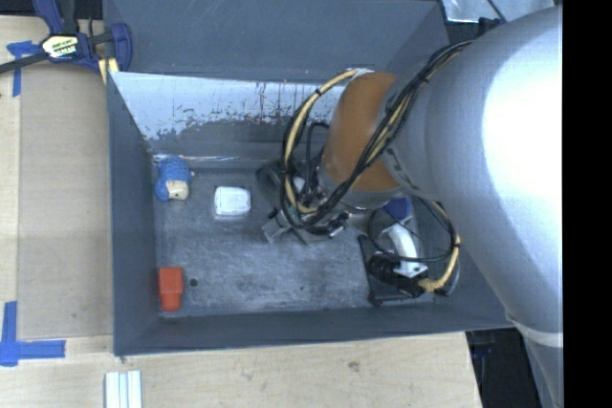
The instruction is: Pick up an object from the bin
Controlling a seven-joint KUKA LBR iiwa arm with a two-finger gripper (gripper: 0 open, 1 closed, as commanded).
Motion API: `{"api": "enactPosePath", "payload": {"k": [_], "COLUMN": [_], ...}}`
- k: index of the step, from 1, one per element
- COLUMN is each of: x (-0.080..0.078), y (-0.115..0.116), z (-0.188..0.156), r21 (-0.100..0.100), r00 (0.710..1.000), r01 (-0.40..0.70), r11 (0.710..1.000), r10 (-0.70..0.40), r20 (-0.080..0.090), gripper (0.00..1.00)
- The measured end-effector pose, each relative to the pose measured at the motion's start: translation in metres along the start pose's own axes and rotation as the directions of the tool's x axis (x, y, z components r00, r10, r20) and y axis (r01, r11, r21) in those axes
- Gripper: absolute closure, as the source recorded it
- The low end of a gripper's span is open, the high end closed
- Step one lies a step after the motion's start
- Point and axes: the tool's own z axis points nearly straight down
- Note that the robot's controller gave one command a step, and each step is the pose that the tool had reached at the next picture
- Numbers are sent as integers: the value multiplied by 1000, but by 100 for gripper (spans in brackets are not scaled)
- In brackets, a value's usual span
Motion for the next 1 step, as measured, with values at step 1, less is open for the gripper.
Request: {"api": "enactPosePath", "payload": {"k": [1], "x": [-25], "y": [54], "z": [15], "r21": [11], "r00": [999], "r01": [-47], "r11": [999], "r10": [47], "r20": [-13], "gripper": [0]}}
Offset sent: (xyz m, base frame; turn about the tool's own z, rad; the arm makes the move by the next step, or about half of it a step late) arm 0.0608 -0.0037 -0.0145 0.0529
